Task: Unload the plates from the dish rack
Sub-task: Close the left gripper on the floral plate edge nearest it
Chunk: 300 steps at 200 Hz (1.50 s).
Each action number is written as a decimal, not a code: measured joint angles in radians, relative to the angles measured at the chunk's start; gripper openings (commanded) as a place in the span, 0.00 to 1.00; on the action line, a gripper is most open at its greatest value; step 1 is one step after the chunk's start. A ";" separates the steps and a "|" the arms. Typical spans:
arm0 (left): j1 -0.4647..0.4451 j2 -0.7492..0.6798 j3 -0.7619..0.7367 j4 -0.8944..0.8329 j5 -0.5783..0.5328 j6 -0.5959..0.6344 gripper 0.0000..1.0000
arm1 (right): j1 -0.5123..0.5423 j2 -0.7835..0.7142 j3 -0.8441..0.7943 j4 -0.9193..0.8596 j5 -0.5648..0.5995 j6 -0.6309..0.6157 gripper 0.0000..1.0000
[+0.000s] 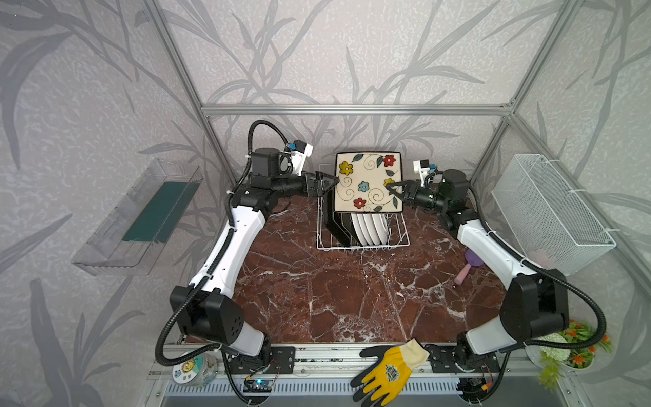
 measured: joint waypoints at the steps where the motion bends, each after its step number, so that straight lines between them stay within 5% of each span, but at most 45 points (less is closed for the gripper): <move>1: 0.000 0.002 0.000 0.002 0.003 -0.003 0.99 | 0.000 0.000 0.000 0.003 -0.001 0.000 0.00; 122: -0.024 0.092 0.014 0.013 0.068 -0.058 0.94 | 0.031 0.000 -0.001 0.080 -0.041 0.018 0.00; 234: -0.057 0.112 0.014 0.033 0.142 -0.090 0.47 | 0.053 0.004 -0.001 0.117 -0.067 0.019 0.00; 300: -0.055 0.114 0.010 0.075 0.165 -0.153 0.28 | 0.052 0.016 -0.021 0.188 -0.095 0.018 0.00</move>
